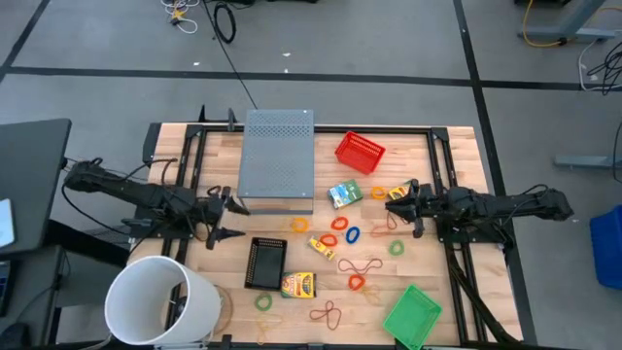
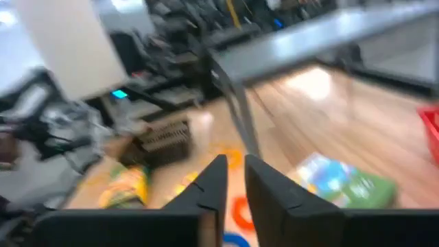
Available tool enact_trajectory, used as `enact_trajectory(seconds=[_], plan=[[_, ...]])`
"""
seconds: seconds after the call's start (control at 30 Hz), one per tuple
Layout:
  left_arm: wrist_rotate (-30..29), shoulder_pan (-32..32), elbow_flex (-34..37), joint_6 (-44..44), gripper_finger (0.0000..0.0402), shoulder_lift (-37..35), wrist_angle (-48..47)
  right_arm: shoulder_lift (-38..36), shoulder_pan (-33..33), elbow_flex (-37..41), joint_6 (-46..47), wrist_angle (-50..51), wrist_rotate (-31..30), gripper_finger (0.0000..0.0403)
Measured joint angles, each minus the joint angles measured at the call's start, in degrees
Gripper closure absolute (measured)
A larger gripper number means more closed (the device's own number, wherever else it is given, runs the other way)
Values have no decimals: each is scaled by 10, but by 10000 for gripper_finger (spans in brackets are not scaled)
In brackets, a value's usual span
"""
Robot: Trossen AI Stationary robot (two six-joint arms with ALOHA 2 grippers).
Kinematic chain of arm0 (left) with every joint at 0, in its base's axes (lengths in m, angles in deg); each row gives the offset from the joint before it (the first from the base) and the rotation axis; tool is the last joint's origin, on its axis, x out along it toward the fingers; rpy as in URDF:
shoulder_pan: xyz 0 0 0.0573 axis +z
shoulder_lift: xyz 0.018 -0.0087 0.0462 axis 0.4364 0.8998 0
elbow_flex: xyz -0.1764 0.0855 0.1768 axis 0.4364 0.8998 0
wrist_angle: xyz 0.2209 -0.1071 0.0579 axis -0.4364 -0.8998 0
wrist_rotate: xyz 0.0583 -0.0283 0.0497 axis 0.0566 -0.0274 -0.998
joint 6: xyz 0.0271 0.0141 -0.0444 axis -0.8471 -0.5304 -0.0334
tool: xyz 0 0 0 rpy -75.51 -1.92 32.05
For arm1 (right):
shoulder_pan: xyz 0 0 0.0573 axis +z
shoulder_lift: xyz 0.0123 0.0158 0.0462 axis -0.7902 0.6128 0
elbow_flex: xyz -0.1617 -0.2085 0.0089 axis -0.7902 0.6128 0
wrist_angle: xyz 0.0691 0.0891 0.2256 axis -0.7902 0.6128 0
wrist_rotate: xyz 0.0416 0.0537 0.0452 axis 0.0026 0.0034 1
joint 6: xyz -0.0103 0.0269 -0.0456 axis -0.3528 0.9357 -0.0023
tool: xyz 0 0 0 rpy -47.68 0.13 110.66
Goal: Pick & Place Office Desk Supplies
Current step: Adjust the middle crayon box on the table
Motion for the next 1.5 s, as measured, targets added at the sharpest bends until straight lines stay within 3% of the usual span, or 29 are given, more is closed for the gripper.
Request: enact_trajectory(seconds=[0.27, 0.4, 0.5, 0.83, 1.2, 1.5], plan=[[-26, -43, -73, 12, 98, 135, -1, 186, 0, 0, -29, -200, -47, 204], [-36, -50, -130, 16, 98, 222, -66, 261, 0, -2, -58, -303, -11, 179], [-37, -52, -174, 21, 98, 290, -114, 309, 1, -28, -66, -299, 36, 183], [-30, -65, -263, -35, 98, 434, -146, 536, 68, -196, -149, -212, 36, 232], [-35, -63, -268, -84, 98, 468, -71, 762, 99, -378, -147, -104, 62, 238], [-19, -63, -268, -123, 98, 468, -2, 887, 115, -507, -130, -3, 73, 238]])
